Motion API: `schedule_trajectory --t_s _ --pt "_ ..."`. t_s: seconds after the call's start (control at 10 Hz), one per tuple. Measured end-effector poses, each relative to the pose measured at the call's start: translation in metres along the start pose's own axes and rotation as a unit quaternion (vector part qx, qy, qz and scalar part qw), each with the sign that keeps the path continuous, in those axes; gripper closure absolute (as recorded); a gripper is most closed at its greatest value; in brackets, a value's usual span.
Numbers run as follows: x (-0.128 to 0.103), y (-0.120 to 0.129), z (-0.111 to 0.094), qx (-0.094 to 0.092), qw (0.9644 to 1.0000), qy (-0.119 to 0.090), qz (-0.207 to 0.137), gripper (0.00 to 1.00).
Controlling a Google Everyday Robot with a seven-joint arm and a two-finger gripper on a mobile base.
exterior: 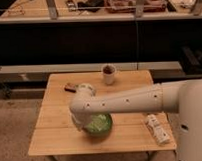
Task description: Drag the ceramic bowl in a circle
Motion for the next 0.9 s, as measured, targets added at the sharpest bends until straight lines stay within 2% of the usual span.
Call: schedule_trajectory --t_s 0.1,0.2,0.4,0.5,0.6,0.7,0.9 --pt "-0.024 0.012 0.005 0.001 0.9999 -0.011 0.008 1.00" --pt "-0.037 0.026 0.008 -0.002 0.9996 -0.018 0.022 1.00" --pt "-0.051 0.081 0.012 -0.019 0.9966 -0.021 0.078 1.00" --pt "-0.051 0.115 0.012 -0.034 0.9937 -0.016 0.106 1.00" --pt "-0.042 0.139 0.012 -0.047 0.9908 -0.009 0.127 1.00" --pt "-0.022 0.162 0.012 -0.060 0.9868 0.001 0.151 1.00" --pt "0.016 0.182 0.011 -0.073 0.9820 0.014 0.174 1.00"
